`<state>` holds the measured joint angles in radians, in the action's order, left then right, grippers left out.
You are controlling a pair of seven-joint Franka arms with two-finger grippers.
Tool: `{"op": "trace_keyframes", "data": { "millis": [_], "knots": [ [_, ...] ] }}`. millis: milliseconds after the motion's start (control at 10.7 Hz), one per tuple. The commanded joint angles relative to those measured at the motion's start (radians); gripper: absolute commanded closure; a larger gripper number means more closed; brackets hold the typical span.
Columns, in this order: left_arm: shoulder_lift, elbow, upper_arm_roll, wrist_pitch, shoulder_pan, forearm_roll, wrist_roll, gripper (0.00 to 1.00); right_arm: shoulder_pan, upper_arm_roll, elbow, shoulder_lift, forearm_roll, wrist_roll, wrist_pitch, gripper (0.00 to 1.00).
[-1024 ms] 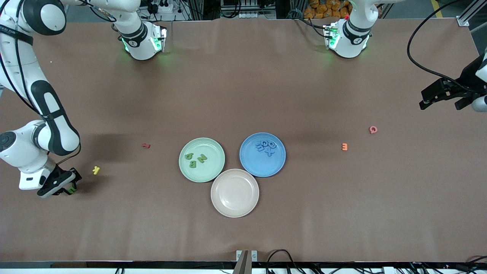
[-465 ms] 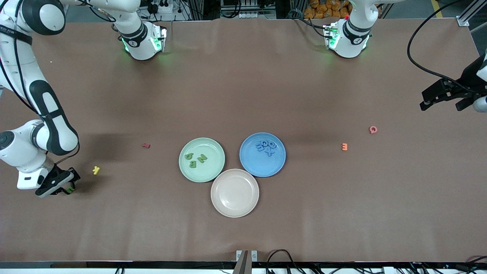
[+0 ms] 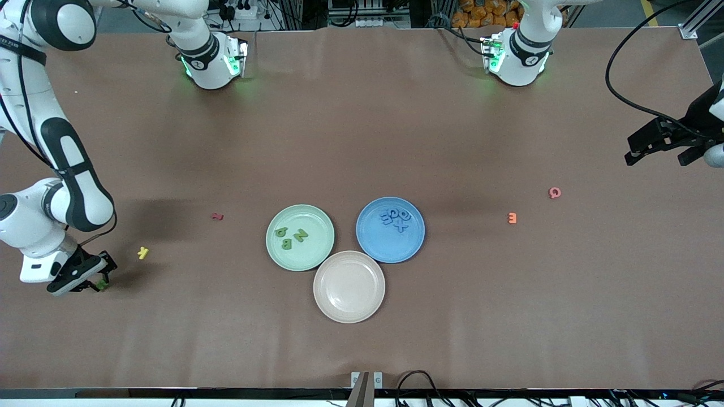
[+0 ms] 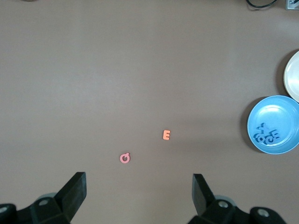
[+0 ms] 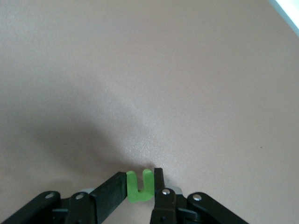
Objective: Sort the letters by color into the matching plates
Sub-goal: 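Carry the green u over the green plate with the right gripper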
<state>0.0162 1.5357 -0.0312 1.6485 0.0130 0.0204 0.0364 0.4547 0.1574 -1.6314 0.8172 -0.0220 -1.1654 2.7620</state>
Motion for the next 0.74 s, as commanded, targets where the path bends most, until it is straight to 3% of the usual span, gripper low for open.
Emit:
{"op": "trace_keyframes", "data": {
  "millis": [0,651],
  "knots": [
    [0.022,-0.023,0.002,-0.001,-0.005,-0.022,-0.009,0.0,0.002,0.024,-0.004,-0.029,0.007,0.116,-0.013,0.73],
    [0.036,-0.023,0.005,0.03,-0.008,-0.022,-0.009,0.0,-0.1,0.022,-0.011,-0.107,0.005,0.545,-0.151,0.73]
  ]
}}
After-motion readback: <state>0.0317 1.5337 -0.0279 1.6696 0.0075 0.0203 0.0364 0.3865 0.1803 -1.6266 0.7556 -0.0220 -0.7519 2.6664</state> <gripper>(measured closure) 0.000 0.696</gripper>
